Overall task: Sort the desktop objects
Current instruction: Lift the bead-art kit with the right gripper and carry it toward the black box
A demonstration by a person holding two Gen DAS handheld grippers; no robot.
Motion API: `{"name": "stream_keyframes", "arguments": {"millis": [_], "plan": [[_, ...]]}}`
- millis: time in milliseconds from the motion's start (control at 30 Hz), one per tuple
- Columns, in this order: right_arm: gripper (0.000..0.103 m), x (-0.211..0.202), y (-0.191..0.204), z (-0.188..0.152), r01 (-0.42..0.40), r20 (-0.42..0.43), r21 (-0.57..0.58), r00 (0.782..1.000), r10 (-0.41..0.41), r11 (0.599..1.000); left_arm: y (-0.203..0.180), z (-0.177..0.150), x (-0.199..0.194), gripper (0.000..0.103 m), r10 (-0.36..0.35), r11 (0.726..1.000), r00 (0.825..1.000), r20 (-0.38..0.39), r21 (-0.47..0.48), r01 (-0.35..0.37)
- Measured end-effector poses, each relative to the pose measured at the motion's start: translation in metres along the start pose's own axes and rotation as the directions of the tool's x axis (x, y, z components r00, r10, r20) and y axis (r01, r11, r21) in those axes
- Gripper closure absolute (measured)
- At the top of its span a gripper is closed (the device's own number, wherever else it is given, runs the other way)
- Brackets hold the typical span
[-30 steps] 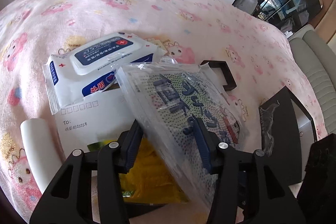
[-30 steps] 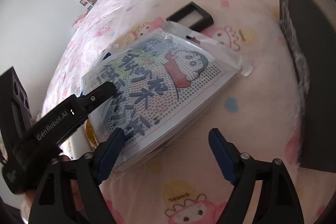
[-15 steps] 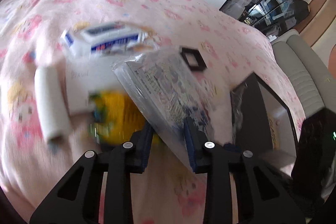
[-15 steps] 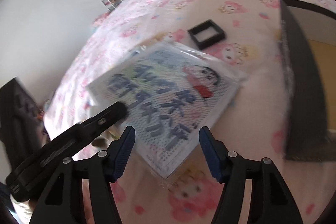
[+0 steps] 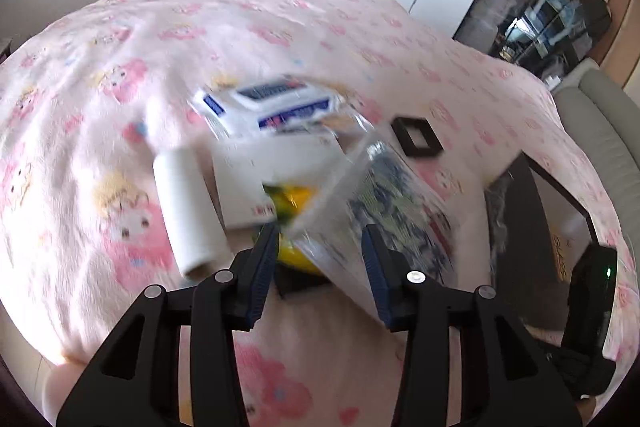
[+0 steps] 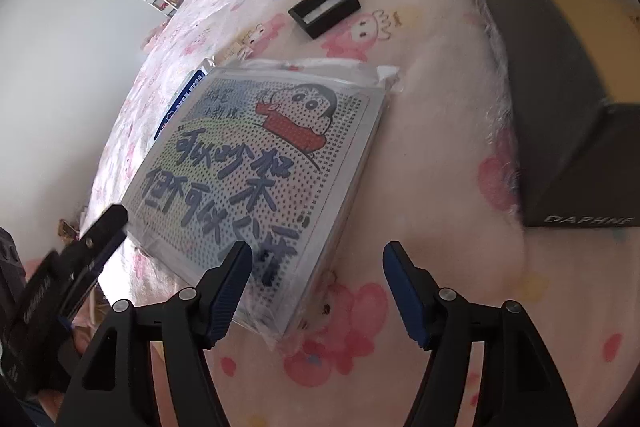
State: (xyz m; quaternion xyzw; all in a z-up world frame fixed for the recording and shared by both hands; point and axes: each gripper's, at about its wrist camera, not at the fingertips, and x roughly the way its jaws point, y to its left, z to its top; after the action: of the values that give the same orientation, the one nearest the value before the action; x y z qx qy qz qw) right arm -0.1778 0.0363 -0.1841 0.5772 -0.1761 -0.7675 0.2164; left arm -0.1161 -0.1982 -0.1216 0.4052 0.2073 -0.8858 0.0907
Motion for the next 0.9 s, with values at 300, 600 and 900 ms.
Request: {"name": "stream_keyframes", "arguments": {"millis": [300, 600, 900], "plan": [[0.034, 0.02, 0.003, -0.001, -0.088, -0.032, 0.027, 0.996, 0.089, 0.996, -0.001, 0.022, 0.037, 0.062, -0.053, 0.997, 0.997, -0.057, 0.055, 0.057], [0.034, -0.011, 0.005, -0.009, -0.055, 0.032, -0.02, 0.998, 0.056, 0.998, -0.026, -0.014, 0.017, 0.066, -0.067, 0.987, 0.992, -0.109, 0.135, 0.082], [0.034, -0.048, -0.021, -0.045, 0.023, 0.032, -0.052, 0.999, -0.021, 0.998, -0.039, -0.081, -0.01, 0.065, -0.129, 0.978, 0.961, -0.247, 0.127, 0.164]]}}
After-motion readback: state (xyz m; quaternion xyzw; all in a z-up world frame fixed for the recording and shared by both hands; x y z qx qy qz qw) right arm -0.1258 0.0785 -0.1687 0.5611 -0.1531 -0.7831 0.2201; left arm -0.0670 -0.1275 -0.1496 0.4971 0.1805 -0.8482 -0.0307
